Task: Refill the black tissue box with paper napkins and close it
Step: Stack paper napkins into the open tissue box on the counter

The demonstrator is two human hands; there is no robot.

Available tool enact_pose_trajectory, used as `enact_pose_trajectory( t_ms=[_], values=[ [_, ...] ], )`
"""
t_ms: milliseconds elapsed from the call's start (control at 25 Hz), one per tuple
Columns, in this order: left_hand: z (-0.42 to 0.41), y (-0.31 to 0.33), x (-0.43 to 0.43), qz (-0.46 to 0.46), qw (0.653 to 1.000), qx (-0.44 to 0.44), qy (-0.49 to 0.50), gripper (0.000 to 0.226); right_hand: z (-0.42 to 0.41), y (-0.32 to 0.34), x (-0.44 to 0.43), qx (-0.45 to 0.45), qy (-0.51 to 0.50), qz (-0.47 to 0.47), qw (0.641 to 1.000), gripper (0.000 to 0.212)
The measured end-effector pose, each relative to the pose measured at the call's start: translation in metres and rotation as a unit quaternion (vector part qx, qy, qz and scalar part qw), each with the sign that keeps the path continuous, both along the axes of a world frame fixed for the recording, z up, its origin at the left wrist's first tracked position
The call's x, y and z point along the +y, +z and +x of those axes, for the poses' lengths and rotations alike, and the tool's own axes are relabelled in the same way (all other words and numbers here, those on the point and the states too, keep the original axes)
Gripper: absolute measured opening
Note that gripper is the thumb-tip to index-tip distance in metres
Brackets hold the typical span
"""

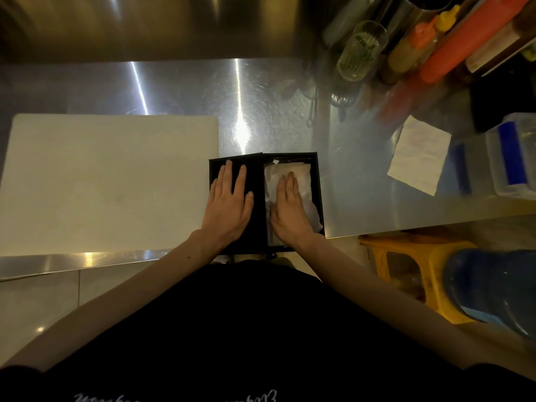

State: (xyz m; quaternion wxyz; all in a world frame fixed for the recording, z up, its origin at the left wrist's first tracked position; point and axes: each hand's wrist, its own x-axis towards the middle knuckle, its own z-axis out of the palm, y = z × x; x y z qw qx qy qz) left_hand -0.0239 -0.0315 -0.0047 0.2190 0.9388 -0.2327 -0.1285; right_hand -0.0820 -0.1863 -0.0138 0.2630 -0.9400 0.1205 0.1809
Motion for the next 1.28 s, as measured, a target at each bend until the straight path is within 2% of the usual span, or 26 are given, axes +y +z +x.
enact_pose_trajectory(
  t_ms=[200, 400, 480, 560, 640, 720, 800, 920, 1000, 1120, 1200, 1280],
  values=[
    [0.003, 0.001, 0.003, 0.002, 1.000, 0.002, -0.010, 0.062, 0.009, 0.013, 0.014, -0.061, -0.152, 0.126, 0.978, 0.062],
    [0.006, 0.000, 0.006, 0.006, 1.000, -0.001, -0.023, 0.063, 0.016, 0.013, 0.013, -0.029, -0.119, 0.122, 0.985, 0.061],
    [0.006, -0.001, 0.007, 0.006, 1.000, -0.001, -0.028, 0.063, 0.006, 0.016, 0.007, -0.052, -0.113, 0.123, 0.985, 0.061],
    [0.006, -0.003, 0.008, 0.002, 1.000, 0.000, -0.030, 0.062, -0.007, 0.016, 0.002, -0.099, -0.080, 0.089, 0.988, 0.059],
    [0.007, -0.003, 0.009, -0.001, 0.999, 0.004, -0.032, 0.061, -0.015, 0.009, -0.004, -0.109, -0.011, -0.016, 0.994, 0.060],
    [0.007, -0.003, 0.009, -0.001, 0.999, 0.006, -0.033, 0.062, -0.014, 0.001, -0.009, -0.049, 0.041, -0.089, 0.994, 0.060],
    [0.006, -0.003, 0.009, 0.000, 0.999, 0.006, -0.035, 0.062, -0.011, -0.004, -0.009, 0.013, 0.064, -0.108, 0.992, 0.062],
    [0.004, -0.002, 0.010, 0.004, 0.999, 0.005, -0.032, 0.063, -0.010, -0.004, -0.007, 0.023, 0.059, -0.106, 0.992, 0.063],
    [0.002, -0.002, 0.008, 0.002, 1.000, 0.006, -0.025, 0.062, -0.012, 0.005, -0.005, -0.016, 0.035, -0.084, 0.996, 0.063],
    [-0.003, -0.006, 0.007, 0.003, 1.000, 0.009, -0.010, 0.060, -0.016, 0.030, -0.008, -0.136, -0.037, -0.003, 0.990, 0.058],
    [-0.004, -0.007, 0.005, -0.005, 1.000, 0.006, 0.001, 0.060, -0.015, 0.050, -0.026, -0.200, -0.126, 0.053, 0.970, 0.054],
    [-0.004, -0.009, 0.003, -0.010, 1.000, 0.007, 0.016, 0.060, -0.015, 0.059, -0.060, -0.236, -0.211, 0.052, 0.947, 0.048]
  ],
)
